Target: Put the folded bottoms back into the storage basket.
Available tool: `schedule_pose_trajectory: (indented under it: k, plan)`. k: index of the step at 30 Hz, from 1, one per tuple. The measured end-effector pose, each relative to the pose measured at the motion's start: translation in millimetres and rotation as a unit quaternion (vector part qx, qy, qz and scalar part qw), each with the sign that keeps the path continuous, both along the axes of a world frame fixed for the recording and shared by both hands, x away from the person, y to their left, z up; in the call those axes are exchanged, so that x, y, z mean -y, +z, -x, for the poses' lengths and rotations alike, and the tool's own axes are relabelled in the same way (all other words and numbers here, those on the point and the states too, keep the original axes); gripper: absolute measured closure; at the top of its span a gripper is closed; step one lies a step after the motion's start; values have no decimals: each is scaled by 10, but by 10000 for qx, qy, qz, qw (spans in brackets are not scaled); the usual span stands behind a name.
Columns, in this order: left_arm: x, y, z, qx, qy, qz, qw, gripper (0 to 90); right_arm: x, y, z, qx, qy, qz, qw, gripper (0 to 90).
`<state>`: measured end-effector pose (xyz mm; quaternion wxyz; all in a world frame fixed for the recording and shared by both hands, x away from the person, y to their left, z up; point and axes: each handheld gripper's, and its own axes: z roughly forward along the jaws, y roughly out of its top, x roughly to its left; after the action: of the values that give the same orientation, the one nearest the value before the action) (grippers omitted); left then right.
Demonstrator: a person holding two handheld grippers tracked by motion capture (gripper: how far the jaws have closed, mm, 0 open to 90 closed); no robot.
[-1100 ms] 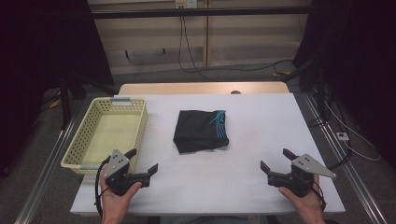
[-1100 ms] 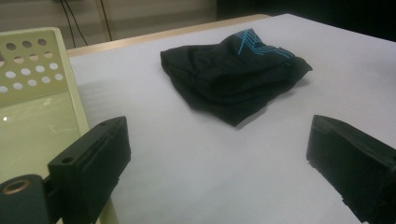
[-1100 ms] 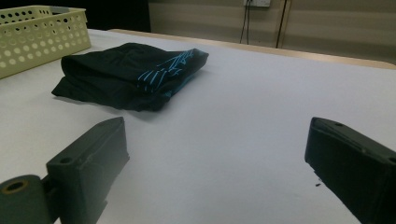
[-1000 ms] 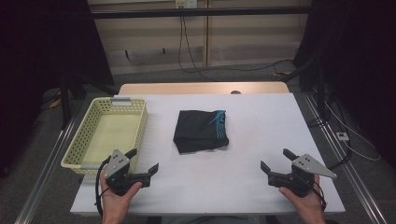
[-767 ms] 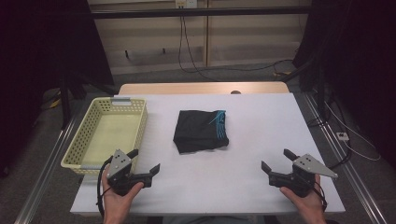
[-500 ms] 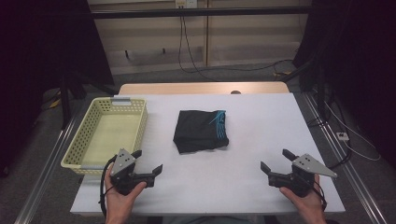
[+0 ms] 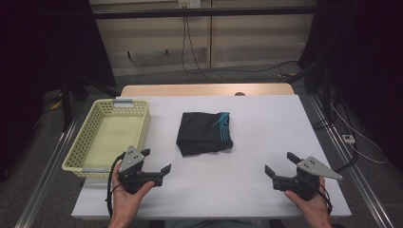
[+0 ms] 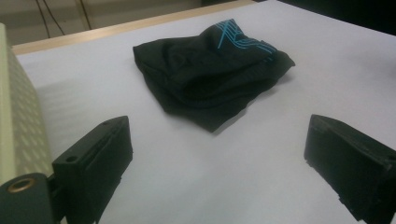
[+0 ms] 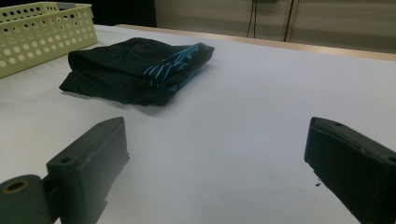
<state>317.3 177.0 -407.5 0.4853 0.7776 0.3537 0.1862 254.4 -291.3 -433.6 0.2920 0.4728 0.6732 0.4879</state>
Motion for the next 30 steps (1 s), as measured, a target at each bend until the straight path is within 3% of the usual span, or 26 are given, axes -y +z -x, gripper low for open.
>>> schedule_pose_trajectory:
  k: [13,20,23,27,28,30]
  plan:
    - [125,56,-252,-343,-50,-101,9993,74,-24,-5,-20,-28,-37,30,10000,60]
    - [195,45,-336,-257,-38,-164,9995,56,-21,-2,-14,-30,-5,14,10000,59]
    - [217,45,-403,-371,-52,-125,9992,62,-25,-3,-16,-31,6,21,10000,59]
    - [260,55,-471,-362,-31,-141,9992,60,-24,-3,-15,-36,20,25,10000,58]
    - [274,54,-493,-413,-20,-101,9991,60,-25,-4,-18,-36,16,25,10000,58]
    - [329,49,-551,-625,-108,-214,9978,38,-25,-6,-22,-45,37,44,10000,58]
